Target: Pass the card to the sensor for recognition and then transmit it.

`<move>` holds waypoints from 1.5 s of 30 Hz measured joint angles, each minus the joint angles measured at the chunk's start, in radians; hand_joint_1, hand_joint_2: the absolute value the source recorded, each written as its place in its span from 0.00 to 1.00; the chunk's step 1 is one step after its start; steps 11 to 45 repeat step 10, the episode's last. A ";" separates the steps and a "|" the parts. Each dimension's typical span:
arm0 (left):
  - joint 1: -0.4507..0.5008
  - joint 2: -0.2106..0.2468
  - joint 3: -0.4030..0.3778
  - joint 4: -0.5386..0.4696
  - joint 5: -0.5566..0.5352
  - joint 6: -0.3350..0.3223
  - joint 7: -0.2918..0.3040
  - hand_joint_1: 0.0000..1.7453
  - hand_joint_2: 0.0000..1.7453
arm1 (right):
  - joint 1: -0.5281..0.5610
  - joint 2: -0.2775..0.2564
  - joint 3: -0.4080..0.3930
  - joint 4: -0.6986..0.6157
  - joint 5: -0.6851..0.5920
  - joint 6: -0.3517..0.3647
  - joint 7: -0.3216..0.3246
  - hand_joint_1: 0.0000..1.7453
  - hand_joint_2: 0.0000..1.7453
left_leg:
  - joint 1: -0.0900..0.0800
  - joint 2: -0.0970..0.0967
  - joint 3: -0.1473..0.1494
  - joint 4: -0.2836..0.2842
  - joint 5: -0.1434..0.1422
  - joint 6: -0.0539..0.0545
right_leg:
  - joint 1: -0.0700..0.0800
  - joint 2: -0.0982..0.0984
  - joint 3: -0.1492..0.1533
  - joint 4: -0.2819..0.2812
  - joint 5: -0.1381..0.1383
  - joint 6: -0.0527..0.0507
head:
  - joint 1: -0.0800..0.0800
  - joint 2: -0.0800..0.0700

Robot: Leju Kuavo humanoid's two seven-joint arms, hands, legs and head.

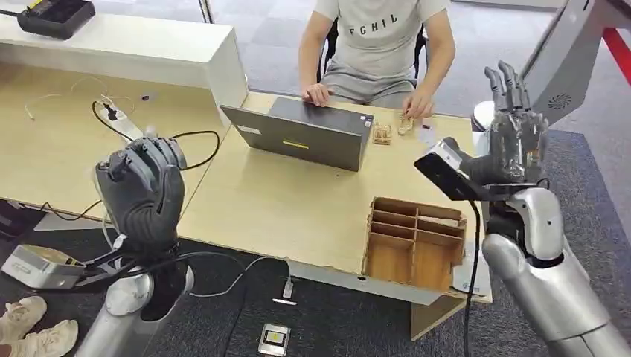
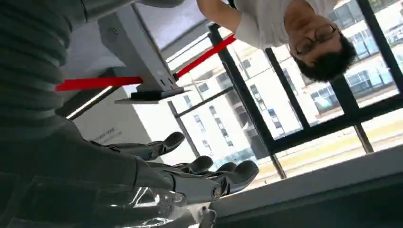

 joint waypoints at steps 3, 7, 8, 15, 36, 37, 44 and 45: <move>0.012 0.006 0.000 -0.002 -0.001 -0.002 0.000 0.93 1.00 | 0.084 -0.023 -0.018 -0.112 -0.002 -0.028 0.000 0.00 1.00 | 0.000 0.000 0.000 0.000 0.000 0.000 | 0.000 0.000 0.000 0.000 0.000 0.000 | 0.001 0.000; 0.022 0.007 0.002 -0.002 -0.005 -0.013 0.000 0.91 1.00 | 0.190 -0.042 -0.051 -0.246 -0.023 -0.075 0.002 0.00 1.00 | 0.000 0.000 0.000 0.000 0.000 0.000 | 0.000 0.000 0.000 0.000 0.000 0.000 | 0.000 0.000; 0.025 0.007 0.002 -0.002 -0.008 -0.018 0.000 0.92 1.00 | 0.220 -0.044 -0.062 -0.278 -0.030 -0.086 0.000 0.00 1.00 | 0.000 0.000 0.000 0.000 0.000 0.000 | 0.000 0.000 0.000 0.000 0.000 0.000 | 0.000 0.000; 0.029 0.007 0.005 -0.002 -0.014 -0.024 0.000 0.91 1.00 | 0.280 -0.044 -0.084 -0.331 -0.045 -0.108 -0.016 0.00 1.00 | 0.000 0.000 0.000 0.000 0.000 0.000 | 0.000 0.000 0.000 0.000 0.000 0.000 | 0.000 0.000; 0.029 0.007 0.005 -0.002 -0.014 -0.024 0.000 0.91 1.00 | 0.280 -0.044 -0.084 -0.331 -0.045 -0.108 -0.016 0.00 1.00 | 0.000 0.000 0.000 0.000 0.000 0.000 | 0.000 0.000 0.000 0.000 0.000 0.000 | 0.000 0.000; 0.029 0.007 0.005 -0.002 -0.014 -0.024 0.000 0.91 1.00 | 0.280 -0.044 -0.084 -0.331 -0.045 -0.108 -0.016 0.00 1.00 | 0.000 0.000 0.000 0.000 0.000 0.000 | 0.000 0.000 0.000 0.000 0.000 0.000 | 0.000 0.000; 0.029 0.007 0.005 -0.002 -0.014 -0.024 0.000 0.91 1.00 | 0.280 -0.044 -0.084 -0.331 -0.045 -0.108 -0.016 0.00 1.00 | 0.000 0.000 0.000 0.000 0.000 0.000 | 0.000 0.000 0.000 0.000 0.000 0.000 | 0.000 0.000; 0.029 0.007 0.005 -0.002 -0.014 -0.024 0.000 0.91 1.00 | 0.280 -0.044 -0.084 -0.331 -0.045 -0.108 -0.016 0.00 1.00 | 0.000 0.000 0.000 0.000 0.000 0.000 | 0.000 0.000 0.000 0.000 0.000 0.000 | 0.000 0.000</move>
